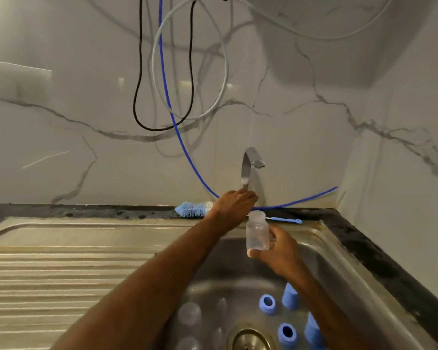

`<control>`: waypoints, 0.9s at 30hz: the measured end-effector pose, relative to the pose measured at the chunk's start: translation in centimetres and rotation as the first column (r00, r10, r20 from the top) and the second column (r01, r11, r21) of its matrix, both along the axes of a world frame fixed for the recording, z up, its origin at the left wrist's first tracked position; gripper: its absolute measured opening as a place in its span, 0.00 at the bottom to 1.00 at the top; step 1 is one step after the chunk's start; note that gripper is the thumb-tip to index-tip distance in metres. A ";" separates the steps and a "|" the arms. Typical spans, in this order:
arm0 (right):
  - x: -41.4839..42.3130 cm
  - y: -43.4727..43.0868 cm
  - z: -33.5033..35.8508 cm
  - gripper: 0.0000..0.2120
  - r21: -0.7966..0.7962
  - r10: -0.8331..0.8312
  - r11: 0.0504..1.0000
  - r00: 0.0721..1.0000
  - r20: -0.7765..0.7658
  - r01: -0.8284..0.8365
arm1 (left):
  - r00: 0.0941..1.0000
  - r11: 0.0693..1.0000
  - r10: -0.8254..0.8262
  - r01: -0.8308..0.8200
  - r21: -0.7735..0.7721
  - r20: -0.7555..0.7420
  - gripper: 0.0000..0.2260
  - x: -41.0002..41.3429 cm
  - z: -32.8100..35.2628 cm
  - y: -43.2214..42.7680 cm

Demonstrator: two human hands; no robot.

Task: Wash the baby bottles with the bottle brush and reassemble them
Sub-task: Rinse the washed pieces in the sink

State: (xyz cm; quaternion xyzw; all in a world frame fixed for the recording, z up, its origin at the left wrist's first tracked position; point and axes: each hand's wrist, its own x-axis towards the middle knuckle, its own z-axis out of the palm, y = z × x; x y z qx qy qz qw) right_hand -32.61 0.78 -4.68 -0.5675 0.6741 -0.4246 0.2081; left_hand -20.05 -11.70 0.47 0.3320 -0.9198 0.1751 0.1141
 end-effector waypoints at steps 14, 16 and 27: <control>2.0 -0.1 -2.1 0.31 0.045 0.027 0.999 0.996 -0.088 -0.023 | 0.977 0.982 0.043 -0.002 0.189 -0.209 0.37 4.2 -1.4 2.5; 1.9 0.0 -2.2 0.30 0.040 0.024 0.999 0.994 -0.106 -0.020 | 0.936 0.954 0.107 -0.002 0.298 -0.335 0.39 5.3 -2.8 4.1; 2.2 1.2 -2.0 0.31 -0.044 -0.034 0.999 0.997 -0.063 0.031 | 0.731 0.858 0.290 0.087 0.506 -0.617 0.24 6.7 -10.7 8.4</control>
